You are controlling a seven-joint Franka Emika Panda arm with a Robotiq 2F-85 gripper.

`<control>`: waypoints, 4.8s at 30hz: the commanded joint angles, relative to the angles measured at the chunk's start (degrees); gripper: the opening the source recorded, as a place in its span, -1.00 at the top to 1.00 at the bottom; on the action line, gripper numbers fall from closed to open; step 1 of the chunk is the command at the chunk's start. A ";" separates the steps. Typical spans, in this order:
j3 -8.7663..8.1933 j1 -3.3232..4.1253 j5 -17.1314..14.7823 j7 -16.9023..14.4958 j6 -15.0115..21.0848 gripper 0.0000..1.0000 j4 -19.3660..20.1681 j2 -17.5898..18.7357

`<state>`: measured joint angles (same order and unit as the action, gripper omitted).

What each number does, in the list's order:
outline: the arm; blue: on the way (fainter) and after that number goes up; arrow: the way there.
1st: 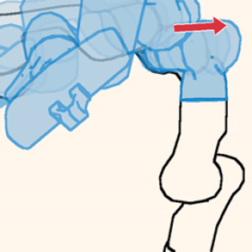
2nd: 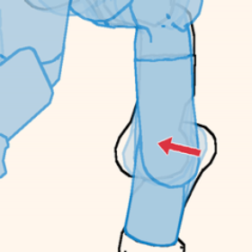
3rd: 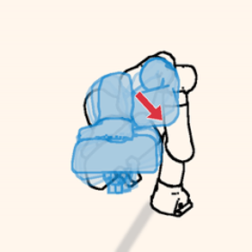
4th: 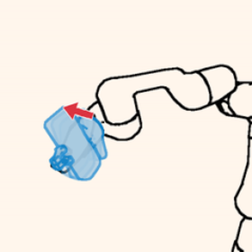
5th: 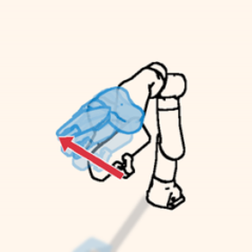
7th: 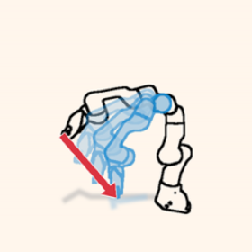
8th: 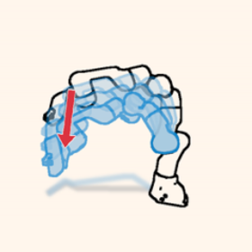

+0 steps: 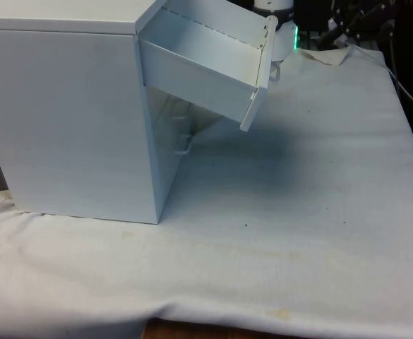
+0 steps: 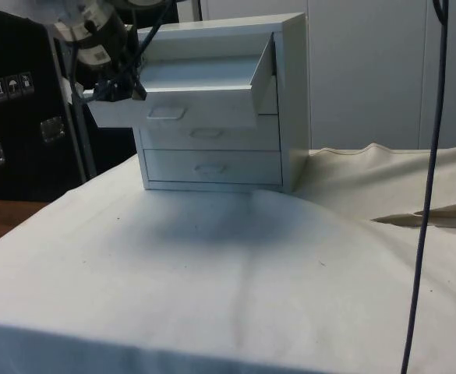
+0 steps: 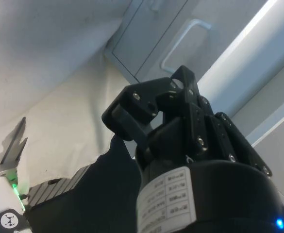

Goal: Open the drawer, then close it.

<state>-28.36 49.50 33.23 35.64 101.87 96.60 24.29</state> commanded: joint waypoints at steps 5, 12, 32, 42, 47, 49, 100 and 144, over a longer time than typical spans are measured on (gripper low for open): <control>-0.23 -0.34 0.17 -0.17 0.63 1.00 0.69 0.06; -0.86 -0.63 0.00 0.00 0.92 1.00 1.55 0.46; -4.13 -1.66 1.49 -0.63 3.61 1.00 4.18 1.66; -5.50 -2.23 2.06 -1.26 4.47 1.00 5.27 1.26; -5.61 -2.01 2.46 -1.26 3.61 1.00 5.33 0.52; -5.67 -1.95 2.46 -1.26 3.50 1.00 5.33 0.34; -13.06 -2.01 4.47 -4.81 0.69 1.00 4.53 -1.78; -17.36 -2.52 4.41 -6.19 2.58 1.00 4.93 -2.06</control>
<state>-45.78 46.64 37.70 29.39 104.74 101.53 22.52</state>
